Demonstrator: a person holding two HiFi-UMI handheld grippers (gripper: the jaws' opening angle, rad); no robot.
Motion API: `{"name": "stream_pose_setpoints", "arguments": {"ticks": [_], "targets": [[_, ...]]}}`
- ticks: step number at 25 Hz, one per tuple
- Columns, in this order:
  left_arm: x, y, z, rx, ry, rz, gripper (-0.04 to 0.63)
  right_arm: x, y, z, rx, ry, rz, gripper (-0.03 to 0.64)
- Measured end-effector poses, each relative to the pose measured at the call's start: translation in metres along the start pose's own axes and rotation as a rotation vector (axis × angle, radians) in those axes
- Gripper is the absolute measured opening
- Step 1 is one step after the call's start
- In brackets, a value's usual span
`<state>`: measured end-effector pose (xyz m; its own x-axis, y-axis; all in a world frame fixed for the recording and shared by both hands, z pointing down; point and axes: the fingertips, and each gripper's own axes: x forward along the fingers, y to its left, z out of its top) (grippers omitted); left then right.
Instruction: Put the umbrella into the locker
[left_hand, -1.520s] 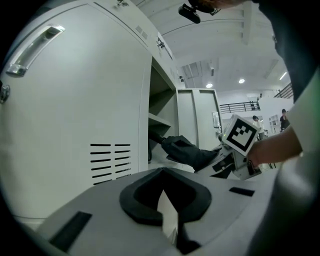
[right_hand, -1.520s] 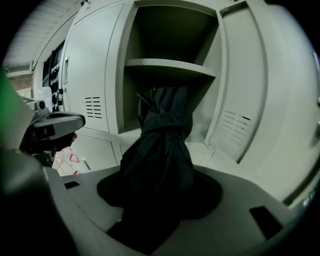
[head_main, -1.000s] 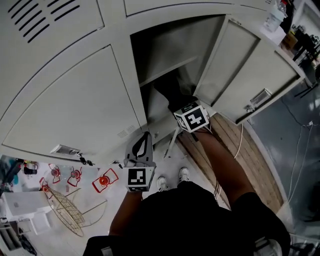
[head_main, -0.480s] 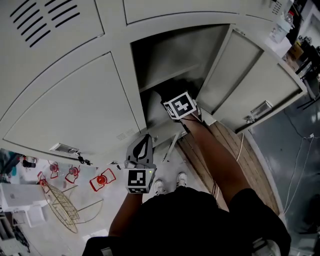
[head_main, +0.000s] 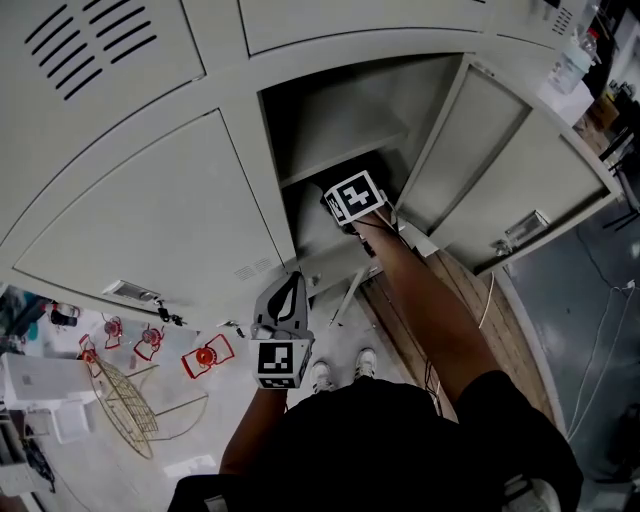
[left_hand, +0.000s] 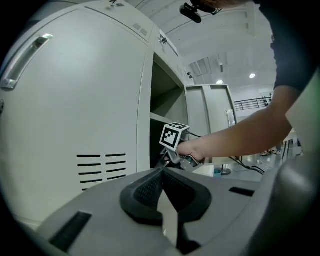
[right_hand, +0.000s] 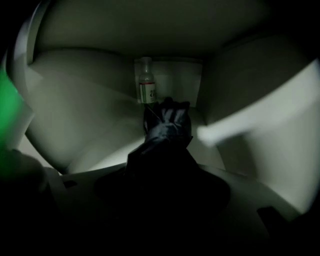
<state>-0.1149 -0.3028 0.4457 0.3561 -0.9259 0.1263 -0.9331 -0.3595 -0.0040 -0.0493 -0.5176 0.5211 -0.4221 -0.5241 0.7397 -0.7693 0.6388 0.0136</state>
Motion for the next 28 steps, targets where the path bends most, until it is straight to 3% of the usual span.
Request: {"name": "stream_pose_setpoints", "arguments": {"ticks": [3,9,18,25,28], "targets": [[-0.001,0.000,-0.004,-0.017,0.017,0.014,-0.005,-0.004,0.000,0.005,-0.007,-0.049,0.001,0.312],[-0.006,0.003,0.003,-0.054,-0.009,0.045,-0.005,-0.051,0.008,0.016,-0.060,-0.245,0.007,0.367],[-0.008,0.003,0.012,-0.043,-0.016,0.062,-0.005,-0.156,0.040,-0.010,-0.125,-0.503,0.057,0.358],[-0.004,-0.002,0.020,-0.043,-0.025,0.057,-0.005,-0.205,0.056,-0.038,-0.108,-0.607,0.031,0.025],[-0.001,-0.004,0.025,-0.035,-0.030,0.057,-0.005,-0.209,0.064,-0.049,-0.112,-0.633,0.009,-0.002]]}}
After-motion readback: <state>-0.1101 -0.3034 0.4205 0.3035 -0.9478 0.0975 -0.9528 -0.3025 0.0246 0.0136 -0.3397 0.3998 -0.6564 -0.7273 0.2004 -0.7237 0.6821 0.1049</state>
